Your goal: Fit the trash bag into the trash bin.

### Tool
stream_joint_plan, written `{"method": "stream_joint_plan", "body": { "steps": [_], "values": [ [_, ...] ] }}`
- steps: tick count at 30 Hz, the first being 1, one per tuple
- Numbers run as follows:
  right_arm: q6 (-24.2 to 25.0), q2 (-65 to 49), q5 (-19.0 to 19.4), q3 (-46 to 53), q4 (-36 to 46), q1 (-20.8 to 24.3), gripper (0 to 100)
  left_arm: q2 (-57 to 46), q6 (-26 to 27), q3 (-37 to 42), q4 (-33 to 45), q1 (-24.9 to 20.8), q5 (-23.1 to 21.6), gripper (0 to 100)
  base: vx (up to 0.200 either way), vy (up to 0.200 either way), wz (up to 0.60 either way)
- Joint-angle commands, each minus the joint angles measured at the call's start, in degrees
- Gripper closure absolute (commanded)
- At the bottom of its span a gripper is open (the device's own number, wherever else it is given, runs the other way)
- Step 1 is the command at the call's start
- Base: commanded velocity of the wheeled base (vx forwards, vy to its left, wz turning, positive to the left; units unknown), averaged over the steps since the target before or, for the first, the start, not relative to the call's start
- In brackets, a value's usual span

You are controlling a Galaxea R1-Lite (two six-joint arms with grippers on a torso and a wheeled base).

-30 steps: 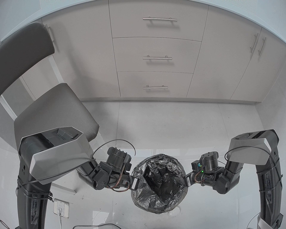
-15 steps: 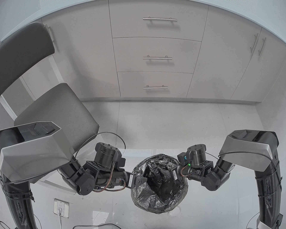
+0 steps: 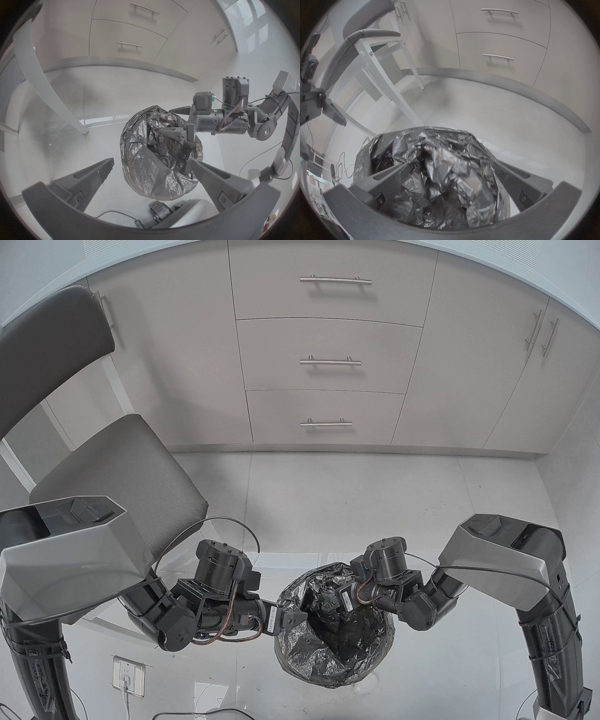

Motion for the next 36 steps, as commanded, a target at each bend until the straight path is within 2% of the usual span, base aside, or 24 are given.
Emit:
{"method": "stream_joint_plan", "body": {
  "steps": [1,12,16,27,29,32,36],
  "values": [
    [0.0,2.7,-1.5,-6.0,3.6,-0.2,0,0.7,0.0,-0.1,-0.1,0.1,0.0,0,0.0,0.0,0.0],
    [0.1,5.1,-2.4,-12.1,6.2,-0.8,0,1.2,0.1,-0.1,-0.1,0.1,0.1,0,0.0,0.0,0.0],
    [0.1,4.4,-2.9,-11.1,6.3,-1.0,0,1.5,0.1,-0.1,-0.1,0.1,0.1,0,0.0,0.0,0.0],
    [1.6,-11.3,-2.1,7.7,4.6,0.0,0,-2.2,0.0,1.8,-0.3,-0.4,0.4,0,0.0,0.0,0.0],
    [3.6,-16.1,-2.1,13.3,2.1,1.0,0,-4.7,0.1,3.6,-2.0,-0.5,0.4,0,0.0,0.0,0.0],
    [3.8,-19.9,-2.2,18.1,0.0,1.7,0,-7.2,0.2,6.4,-4.8,-0.5,1.6,0,0.0,0.0,0.0],
    [4.0,-22.2,-2.8,20.7,-0.5,1.9,0,-11.4,0.1,12.4,-7.5,-0.1,1.9,0,0.0,0.0,0.0]
  ]
}}
